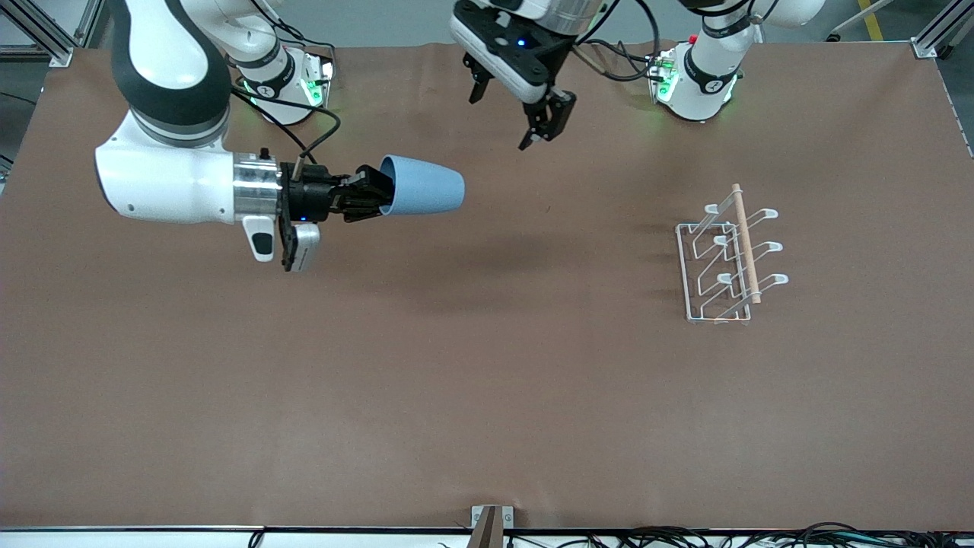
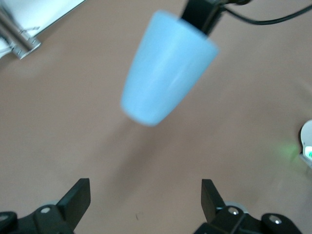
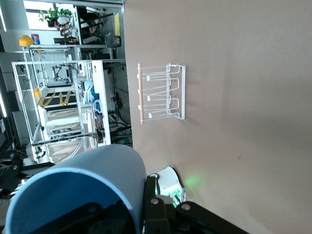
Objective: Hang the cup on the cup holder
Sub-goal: 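Grasp the cup's base with the left gripper beside the right gripper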
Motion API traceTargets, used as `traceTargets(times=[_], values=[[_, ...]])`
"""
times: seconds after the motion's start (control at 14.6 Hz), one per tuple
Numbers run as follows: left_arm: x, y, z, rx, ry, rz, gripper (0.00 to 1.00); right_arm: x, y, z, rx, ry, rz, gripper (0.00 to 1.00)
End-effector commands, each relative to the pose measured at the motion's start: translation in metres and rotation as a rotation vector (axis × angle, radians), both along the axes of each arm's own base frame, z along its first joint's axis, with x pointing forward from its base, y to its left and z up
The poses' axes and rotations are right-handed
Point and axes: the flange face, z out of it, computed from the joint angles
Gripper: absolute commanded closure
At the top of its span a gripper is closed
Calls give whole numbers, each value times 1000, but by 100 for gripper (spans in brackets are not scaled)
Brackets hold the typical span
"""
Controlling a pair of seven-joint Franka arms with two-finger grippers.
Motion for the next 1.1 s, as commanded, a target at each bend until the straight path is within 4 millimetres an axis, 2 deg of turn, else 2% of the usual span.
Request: traceTargets(times=[0.0,0.34,0.55,0.75,0.96,1.03], values=[[9,-11,4,-5,-71,-94,0,-9,11,6,36,26,47,99],[23,-21,-18,3,-129,-222,0,-20,17,8,70,6,162,99],[13,-37,-25,-10,-128,-243,0,-19,18,12,76,-4,162,99],[5,-44,-26,-14,-123,-255,0,-9,22,15,81,-10,154,99],[0,-52,-26,-22,-144,-279,0,-10,27,12,79,-7,159,99],[3,-55,-31,-27,-149,-280,0,-10,27,13,80,-8,160,99]])
